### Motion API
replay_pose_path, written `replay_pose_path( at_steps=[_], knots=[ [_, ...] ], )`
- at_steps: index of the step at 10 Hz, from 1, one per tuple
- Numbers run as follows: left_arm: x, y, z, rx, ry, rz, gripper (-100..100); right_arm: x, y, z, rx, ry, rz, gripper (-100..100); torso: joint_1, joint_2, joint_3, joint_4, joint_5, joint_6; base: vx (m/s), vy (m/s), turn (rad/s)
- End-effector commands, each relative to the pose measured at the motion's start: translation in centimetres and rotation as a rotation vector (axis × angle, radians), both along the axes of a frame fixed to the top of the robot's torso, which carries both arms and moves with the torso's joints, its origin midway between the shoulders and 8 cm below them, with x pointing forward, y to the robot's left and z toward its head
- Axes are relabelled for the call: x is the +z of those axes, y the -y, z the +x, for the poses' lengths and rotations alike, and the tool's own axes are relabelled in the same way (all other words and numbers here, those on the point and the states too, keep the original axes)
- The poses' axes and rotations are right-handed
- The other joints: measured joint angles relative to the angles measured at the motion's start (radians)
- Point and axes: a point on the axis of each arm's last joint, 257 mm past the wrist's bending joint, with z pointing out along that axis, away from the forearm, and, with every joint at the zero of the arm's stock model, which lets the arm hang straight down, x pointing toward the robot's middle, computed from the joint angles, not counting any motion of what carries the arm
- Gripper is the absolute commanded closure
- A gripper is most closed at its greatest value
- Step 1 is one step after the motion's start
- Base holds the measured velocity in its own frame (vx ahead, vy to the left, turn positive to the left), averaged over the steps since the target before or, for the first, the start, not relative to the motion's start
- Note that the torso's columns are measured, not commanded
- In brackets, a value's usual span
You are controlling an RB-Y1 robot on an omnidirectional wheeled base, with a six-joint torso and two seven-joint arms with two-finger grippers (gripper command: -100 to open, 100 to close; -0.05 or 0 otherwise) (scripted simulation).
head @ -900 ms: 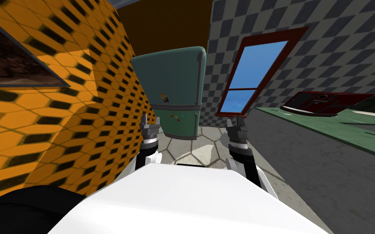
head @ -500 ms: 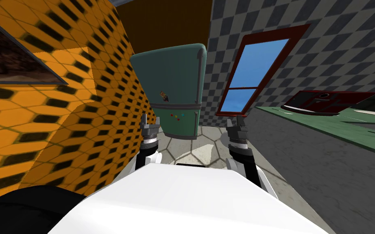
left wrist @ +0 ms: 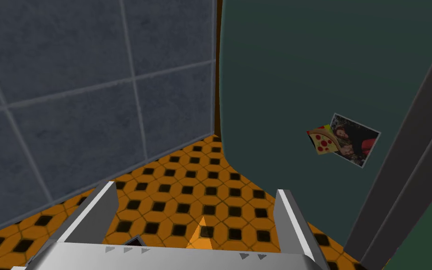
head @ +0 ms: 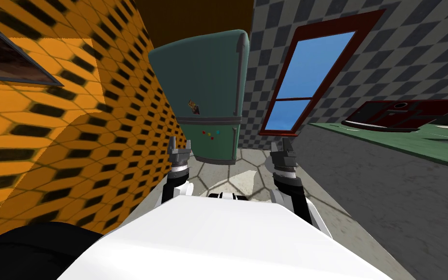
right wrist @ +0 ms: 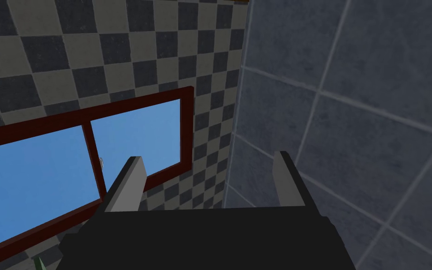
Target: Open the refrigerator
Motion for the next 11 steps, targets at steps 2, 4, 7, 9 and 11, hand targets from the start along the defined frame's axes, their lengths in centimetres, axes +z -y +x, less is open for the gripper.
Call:
replay_pose_path(
  at_steps=[2, 4, 7, 9, 11],
  knots=[
    [-0.2, 0.8, 1.3, -0.043, -0.029, 0.047, -100, 0.0, 0.0, 0.0, 0.0, -0.001, 0.0, 0, -0.001, 0.107, -0.217, 0.107, 0.0, 0.0, 0.023, -0.035, -0.001],
    [-0.3, 1.2, 2.5, -0.069, -0.053, 0.068, -100, 0.0, 0.0, 0.0, 0.0, -0.001, 0.0, 0, -0.001, 0.118, -0.241, 0.119, 0.0, 0.0, 0.03, -0.058, -0.001],
    [-0.2, 1.6, 4.7, -0.103, -0.09, 0.085, -100, 0.0, 0.0, 0.0, 0.0, -0.001, 0.0, 0, -0.001, 0.12, -0.242, 0.12, 0.0, 0.0, 0.046, -0.075, -0.002],
    [0.1, 1.7, 6.5, -0.121, -0.12, 0.086, -100, 0.0, 0.0, 0.0, 0.0, -0.001, 0.0, 0, -0.001, 0.121, -0.241, 0.121, 0.0, 0.0, 0.043, -0.094, -0.002],
    [0.3, 1.7, 7.4, -0.128, -0.134, 0.083, -100, 0.0, 0.0, 0.0, 0.0, -0.001, 0.0, 0, 0.0, 0.12, -0.242, 0.121, 0.0, 0.0, 0.051, -0.079, -0.002]
  ],
)
